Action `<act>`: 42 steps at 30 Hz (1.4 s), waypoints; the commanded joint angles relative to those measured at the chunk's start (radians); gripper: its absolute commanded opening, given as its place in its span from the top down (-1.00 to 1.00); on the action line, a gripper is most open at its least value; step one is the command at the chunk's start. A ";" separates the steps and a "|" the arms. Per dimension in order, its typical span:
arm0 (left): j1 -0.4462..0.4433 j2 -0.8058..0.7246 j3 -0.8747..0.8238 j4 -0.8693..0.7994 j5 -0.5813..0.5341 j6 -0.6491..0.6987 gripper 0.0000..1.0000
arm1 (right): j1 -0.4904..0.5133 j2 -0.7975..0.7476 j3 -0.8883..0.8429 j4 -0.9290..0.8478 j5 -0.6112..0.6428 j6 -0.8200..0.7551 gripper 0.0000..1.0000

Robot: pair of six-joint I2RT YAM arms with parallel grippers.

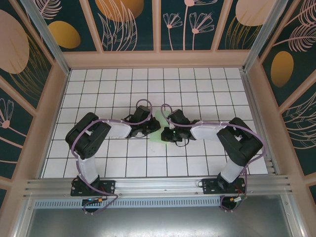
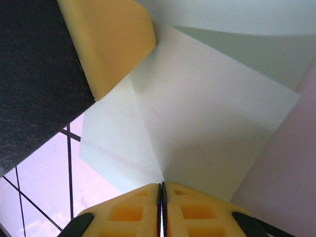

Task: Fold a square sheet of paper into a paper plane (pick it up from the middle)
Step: Fold the triangle a second time at the center of the table.

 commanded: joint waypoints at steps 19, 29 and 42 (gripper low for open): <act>0.002 0.045 -0.029 -0.065 -0.020 0.017 0.78 | -0.017 -0.055 -0.154 0.042 -0.084 0.058 0.73; 0.002 0.048 -0.034 -0.063 -0.023 0.019 0.79 | -0.018 -0.111 -0.202 -0.021 -0.056 0.055 0.72; 0.002 0.040 -0.030 -0.059 -0.013 0.027 0.78 | -0.034 -0.253 -0.113 0.025 -0.069 0.150 0.76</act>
